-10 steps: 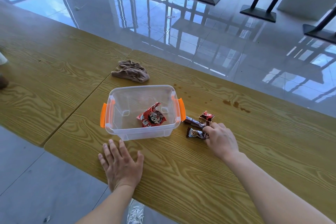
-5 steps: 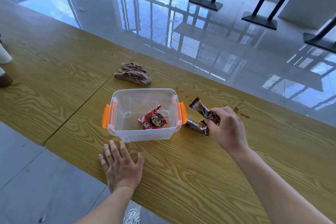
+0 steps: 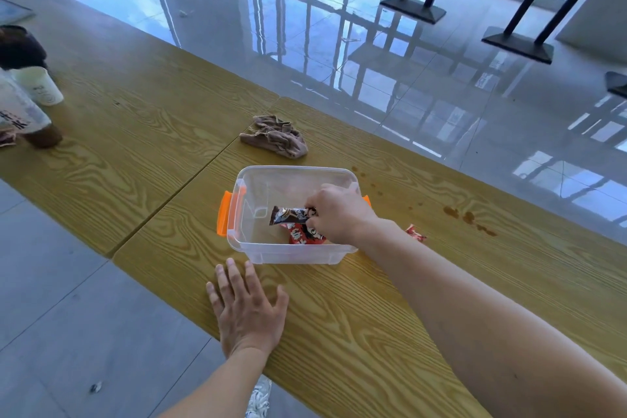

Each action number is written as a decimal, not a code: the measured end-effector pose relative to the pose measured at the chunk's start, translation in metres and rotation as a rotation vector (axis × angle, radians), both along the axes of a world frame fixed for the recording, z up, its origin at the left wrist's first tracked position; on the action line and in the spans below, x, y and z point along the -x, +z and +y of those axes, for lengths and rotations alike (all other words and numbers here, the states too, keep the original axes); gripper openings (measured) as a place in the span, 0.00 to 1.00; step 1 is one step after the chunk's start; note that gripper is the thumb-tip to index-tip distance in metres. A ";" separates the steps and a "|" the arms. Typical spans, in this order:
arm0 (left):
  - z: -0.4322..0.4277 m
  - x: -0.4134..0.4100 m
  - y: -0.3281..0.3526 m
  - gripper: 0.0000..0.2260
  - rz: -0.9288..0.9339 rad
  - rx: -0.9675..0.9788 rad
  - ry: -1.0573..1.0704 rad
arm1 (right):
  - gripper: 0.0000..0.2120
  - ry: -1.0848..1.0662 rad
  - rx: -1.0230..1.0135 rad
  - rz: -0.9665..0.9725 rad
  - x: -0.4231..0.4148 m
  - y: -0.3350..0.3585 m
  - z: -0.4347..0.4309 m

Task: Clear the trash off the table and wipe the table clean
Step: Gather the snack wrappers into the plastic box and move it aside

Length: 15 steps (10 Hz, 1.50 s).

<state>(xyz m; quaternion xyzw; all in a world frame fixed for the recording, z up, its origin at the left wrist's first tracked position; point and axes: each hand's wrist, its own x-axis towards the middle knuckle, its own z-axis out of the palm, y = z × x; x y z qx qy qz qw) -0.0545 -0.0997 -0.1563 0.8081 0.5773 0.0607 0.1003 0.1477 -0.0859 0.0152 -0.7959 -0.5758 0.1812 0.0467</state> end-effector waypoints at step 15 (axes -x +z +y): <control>0.000 -0.001 -0.003 0.36 -0.001 -0.022 0.004 | 0.06 -0.625 -0.264 -0.011 -0.065 -0.059 -0.130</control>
